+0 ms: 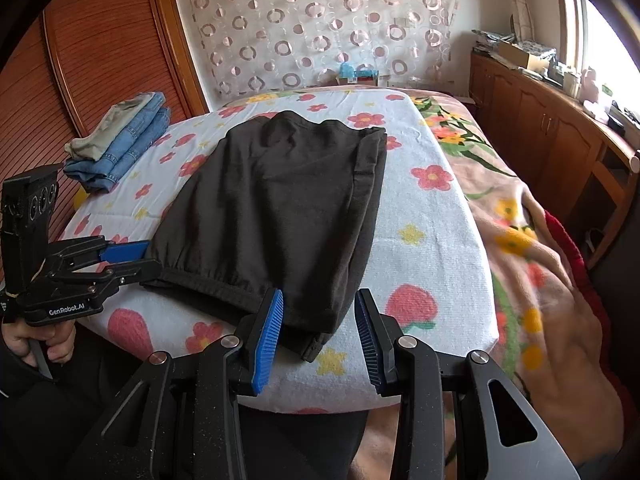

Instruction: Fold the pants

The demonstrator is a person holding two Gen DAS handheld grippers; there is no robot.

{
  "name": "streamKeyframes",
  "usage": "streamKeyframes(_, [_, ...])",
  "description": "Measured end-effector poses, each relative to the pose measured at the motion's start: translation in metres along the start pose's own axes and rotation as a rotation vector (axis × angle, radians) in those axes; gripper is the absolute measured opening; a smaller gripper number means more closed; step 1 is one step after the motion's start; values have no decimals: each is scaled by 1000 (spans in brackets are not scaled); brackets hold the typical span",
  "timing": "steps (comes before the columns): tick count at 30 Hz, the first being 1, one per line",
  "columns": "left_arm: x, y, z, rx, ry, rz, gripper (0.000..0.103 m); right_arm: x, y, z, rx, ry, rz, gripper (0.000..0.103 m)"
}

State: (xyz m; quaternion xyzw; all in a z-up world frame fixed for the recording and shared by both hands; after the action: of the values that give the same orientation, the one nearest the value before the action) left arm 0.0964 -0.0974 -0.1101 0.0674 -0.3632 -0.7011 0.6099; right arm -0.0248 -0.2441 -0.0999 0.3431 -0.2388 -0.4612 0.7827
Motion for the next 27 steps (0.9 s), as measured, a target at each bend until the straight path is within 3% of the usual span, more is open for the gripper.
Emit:
streamKeyframes(2, [2, -1, 0, 1, -2, -4, 38, 0, -1, -1, -1, 2, -5, 39])
streamKeyframes(8, [9, -3, 6, 21, 1, -35, 11, -1, -3, -5, -5, 23, -19, 39])
streamKeyframes(13, [9, 0, 19, 45, -16, -31, 10, -3, -3, -7, -6, 27, -17, 39])
streamKeyframes(19, [6, -4, 12, 13, -4, -23, 11, -4, -3, -8, 2, 36, -23, 39])
streamKeyframes(27, [5, -6, 9, 1, 2, -17, 11, -7, -3, -18, -19, 50, -10, 18])
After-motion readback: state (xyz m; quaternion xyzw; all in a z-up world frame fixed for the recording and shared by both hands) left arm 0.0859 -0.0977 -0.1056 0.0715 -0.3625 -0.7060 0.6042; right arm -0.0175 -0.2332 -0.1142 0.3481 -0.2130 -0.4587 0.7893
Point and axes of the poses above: each gripper's, at about its wrist camera, not at the fingertips, and z roughly against the way its jaws point, x to its right, y to its top, the point moved 1 cm from there along -z, roughly the way its jaws point, and after that the axes turned 15 degrees about z, right-handed, at the moved point
